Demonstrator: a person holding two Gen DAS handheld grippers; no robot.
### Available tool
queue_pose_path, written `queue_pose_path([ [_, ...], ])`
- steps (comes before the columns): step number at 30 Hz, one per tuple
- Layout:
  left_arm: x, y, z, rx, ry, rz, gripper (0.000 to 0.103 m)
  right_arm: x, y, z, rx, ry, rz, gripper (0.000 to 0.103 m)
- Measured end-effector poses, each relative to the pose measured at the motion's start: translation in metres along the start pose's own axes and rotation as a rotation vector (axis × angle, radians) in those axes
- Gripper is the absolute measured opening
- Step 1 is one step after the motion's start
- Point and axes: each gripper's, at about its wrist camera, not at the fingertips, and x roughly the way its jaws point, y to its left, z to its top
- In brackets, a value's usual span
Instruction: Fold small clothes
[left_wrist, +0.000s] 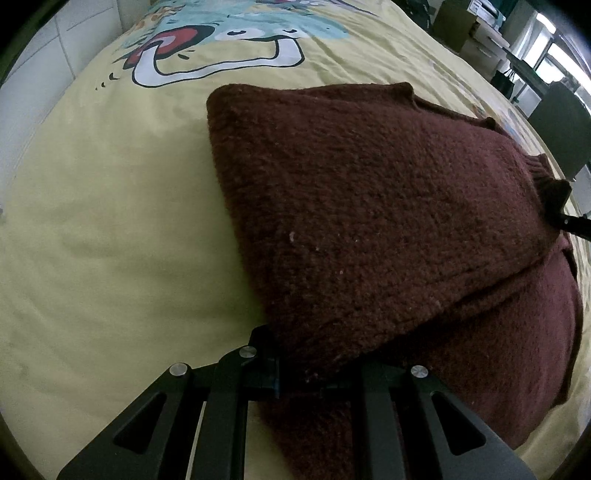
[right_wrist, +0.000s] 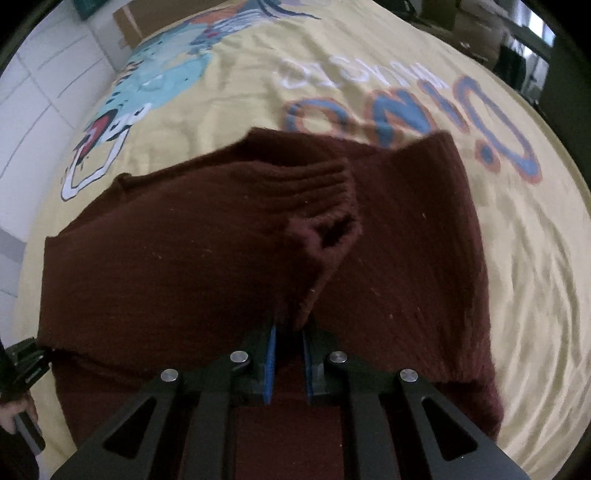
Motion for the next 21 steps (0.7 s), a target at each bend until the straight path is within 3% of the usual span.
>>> queue_pose_path([
  [8,-0.006,-0.002,0.000,0.039,0.012,0.000,0.011,-0.017,-0.005,-0.013,-0.001,-0.037,-0.024,0.011],
  [16,0.001,-0.001,0.000,0.019,0.019,0.006,0.013,-0.002,-0.013,-0.022,-0.001,-0.008,-0.044,0.011],
  [21,-0.002,-0.006,0.000,0.016,0.015,0.049,0.017,-0.003,-0.007,-0.023,-0.036,-0.028,-0.064,0.020],
])
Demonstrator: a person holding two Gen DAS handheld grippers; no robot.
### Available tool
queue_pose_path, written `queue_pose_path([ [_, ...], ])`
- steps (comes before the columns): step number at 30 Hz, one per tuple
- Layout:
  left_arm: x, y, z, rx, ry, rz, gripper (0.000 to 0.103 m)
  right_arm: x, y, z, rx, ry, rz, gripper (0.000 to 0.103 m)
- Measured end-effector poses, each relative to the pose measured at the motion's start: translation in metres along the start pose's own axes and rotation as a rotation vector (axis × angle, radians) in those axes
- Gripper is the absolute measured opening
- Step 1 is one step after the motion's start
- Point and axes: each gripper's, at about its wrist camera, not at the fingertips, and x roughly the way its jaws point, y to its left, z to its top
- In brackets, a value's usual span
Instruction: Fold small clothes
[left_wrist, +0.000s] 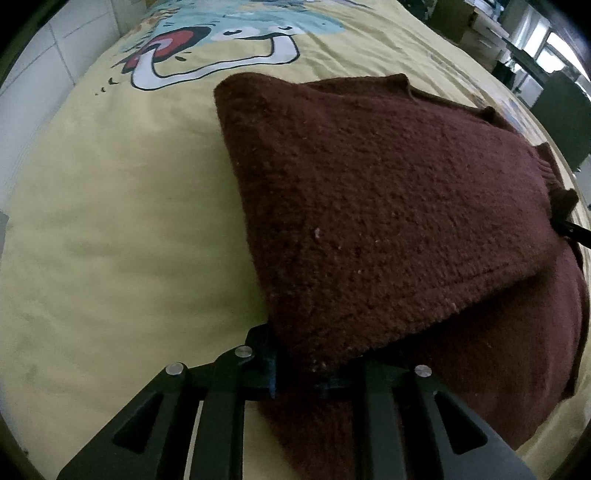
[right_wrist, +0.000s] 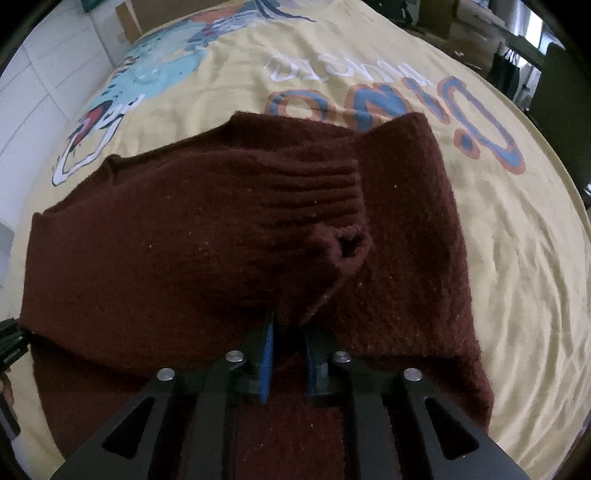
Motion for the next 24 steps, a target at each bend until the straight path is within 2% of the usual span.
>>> queue_pose_path([
  [1,-0.002,-0.001,0.000,-0.006,0.000,0.019,0.024,-0.002,-0.001,0.000,0.004,-0.004,-0.005,0.030],
  [2,-0.004,-0.002,-0.001,-0.010,-0.002,0.041,0.030,-0.004,-0.003,0.000,0.009,-0.003,-0.007,0.049],
  [3,-0.008,-0.002,-0.002,-0.017,-0.006,0.075,0.052,-0.005,-0.004,0.001,0.012,0.001,-0.002,0.060],
  [4,-0.012,-0.001,-0.004,-0.026,-0.012,0.101,0.075,-0.007,-0.006,0.001,0.011,0.002,-0.001,0.077],
  [6,-0.021,0.002,-0.010,-0.042,-0.026,0.110,0.086,-0.014,-0.008,0.000,-0.004,-0.011,-0.015,0.079],
  [9,-0.041,0.004,-0.017,-0.070,-0.060,0.109,0.094,-0.026,-0.009,0.000,-0.033,-0.031,-0.041,0.088],
  [11,-0.060,0.000,-0.015,-0.091,-0.119,0.094,0.102,-0.038,-0.006,0.000,-0.057,-0.061,-0.038,0.099],
  [12,-0.069,-0.004,-0.012,-0.095,-0.151,0.082,0.102,-0.043,-0.003,0.001,-0.069,-0.073,-0.038,0.103],
  [16,-0.084,-0.030,0.009,-0.100,-0.225,0.040,0.102,-0.063,0.017,0.005,-0.133,-0.139,-0.045,0.103],
  [18,-0.083,-0.047,0.019,-0.105,-0.254,0.053,0.102,-0.066,0.032,0.009,-0.174,-0.149,-0.039,0.103],
  [20,-0.076,-0.062,0.028,-0.100,-0.252,0.049,0.102,-0.062,0.047,0.011,-0.212,-0.154,-0.048,0.103],
  [24,-0.041,-0.096,0.040,-0.048,-0.197,0.047,0.102,-0.045,0.069,0.007,-0.246,-0.154,-0.066,0.103],
])
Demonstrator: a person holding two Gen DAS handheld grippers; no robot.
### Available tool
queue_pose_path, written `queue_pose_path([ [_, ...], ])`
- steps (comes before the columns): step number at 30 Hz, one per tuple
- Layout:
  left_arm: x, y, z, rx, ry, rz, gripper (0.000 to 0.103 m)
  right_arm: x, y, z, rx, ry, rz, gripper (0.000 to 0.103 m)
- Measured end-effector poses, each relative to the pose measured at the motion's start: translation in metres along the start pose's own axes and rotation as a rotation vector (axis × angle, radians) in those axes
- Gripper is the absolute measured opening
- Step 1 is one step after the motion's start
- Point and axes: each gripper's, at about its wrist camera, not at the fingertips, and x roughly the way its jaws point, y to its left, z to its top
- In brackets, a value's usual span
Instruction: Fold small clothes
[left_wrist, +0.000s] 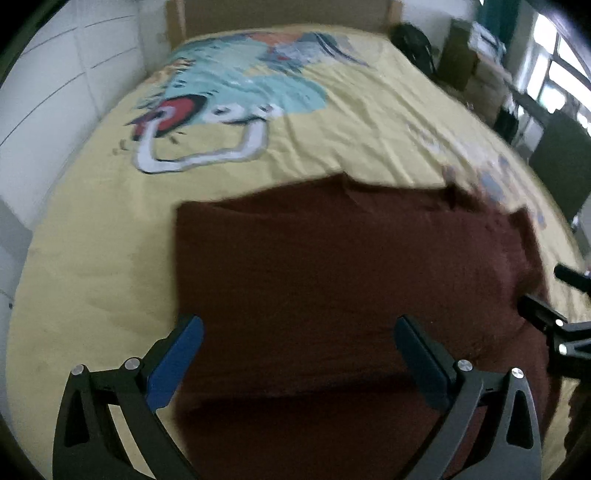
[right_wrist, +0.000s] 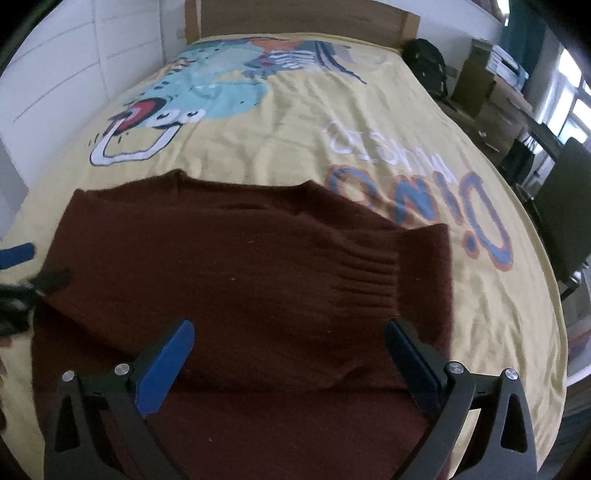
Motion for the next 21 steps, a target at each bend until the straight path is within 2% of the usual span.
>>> queue_pose_path([
  [6,0.051,-0.023,-0.020,0.048,0.080,0.046,0.102,0.036,-0.002,-0.012,-0.004,0.040,-0.028,0.103],
  [11,0.049,-0.007,-0.032,0.045,0.053,0.057,0.102,0.058,-0.048,-0.028,0.074,0.091,-0.057,0.103],
  [15,0.050,0.011,-0.035,0.053,0.053,0.045,0.102,0.061,-0.090,-0.042,0.190,0.088,0.022,0.103],
  [21,0.048,0.011,-0.037,0.027,0.064,0.039,0.102,0.066,-0.089,-0.046,0.165,0.081,0.032,0.103],
])
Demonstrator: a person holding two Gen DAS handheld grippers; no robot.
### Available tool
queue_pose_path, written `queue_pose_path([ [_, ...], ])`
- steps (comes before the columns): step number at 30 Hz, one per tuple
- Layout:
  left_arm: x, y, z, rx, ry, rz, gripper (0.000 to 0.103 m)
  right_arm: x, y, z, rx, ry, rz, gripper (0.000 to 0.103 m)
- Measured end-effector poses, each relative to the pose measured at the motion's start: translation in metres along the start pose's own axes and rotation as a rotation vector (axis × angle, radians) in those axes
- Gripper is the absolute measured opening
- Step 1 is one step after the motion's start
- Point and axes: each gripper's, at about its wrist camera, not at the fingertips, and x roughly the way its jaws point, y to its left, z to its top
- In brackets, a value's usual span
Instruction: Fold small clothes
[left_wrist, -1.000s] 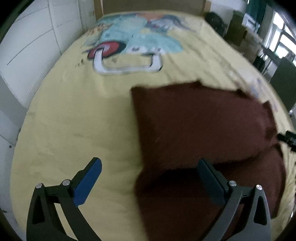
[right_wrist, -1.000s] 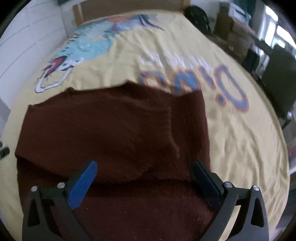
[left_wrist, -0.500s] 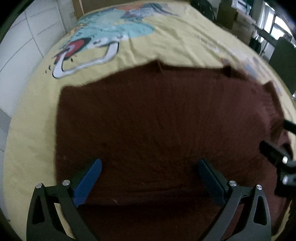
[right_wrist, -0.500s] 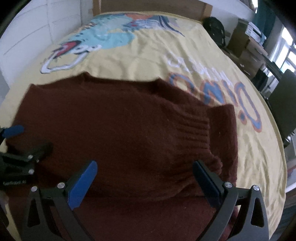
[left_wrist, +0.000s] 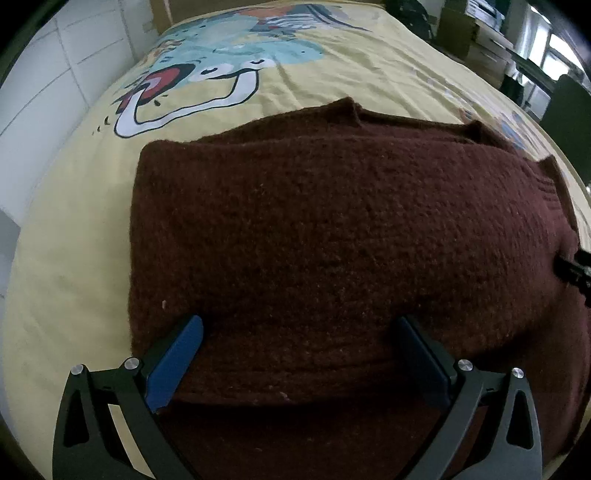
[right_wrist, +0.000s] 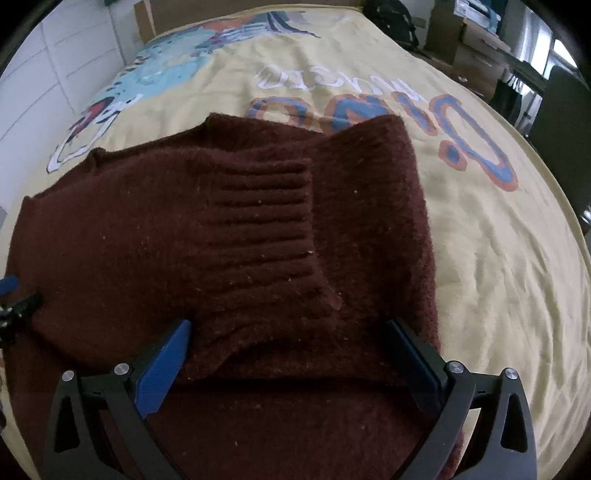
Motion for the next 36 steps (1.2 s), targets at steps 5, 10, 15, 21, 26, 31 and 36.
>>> queue_pose_path([
  [5,-0.001,-0.004,-0.002,0.000,-0.015,0.014,0.102,0.001,-0.001,-0.005,0.026,-0.012,0.023,0.103],
  [10,-0.016,0.002,0.006,-0.064,0.024,-0.037,0.102,-0.016,0.000,-0.002,0.009,-0.017,0.024,0.103],
  [15,-0.062,0.012,0.000,-0.096,-0.014,-0.049,0.102,-0.063,-0.006,-0.015,0.015,-0.075,0.000,0.103],
  [21,-0.111,0.025,-0.039,-0.091,-0.006,-0.022,0.102,-0.113,-0.024,-0.054,0.028,-0.104,-0.004,0.103],
  [26,-0.122,0.035,-0.083,-0.109,0.041,-0.011,0.102,-0.130,-0.032,-0.093,0.056,-0.078,-0.009,0.103],
  [31,-0.123,0.046,-0.123,-0.143,0.101,0.008,0.102,-0.133,-0.038,-0.125,0.075,-0.034,-0.006,0.103],
  [36,-0.119,0.056,-0.150,-0.170,0.155,0.011,0.102,-0.125,-0.041,-0.150,0.089,0.018,-0.011,0.103],
])
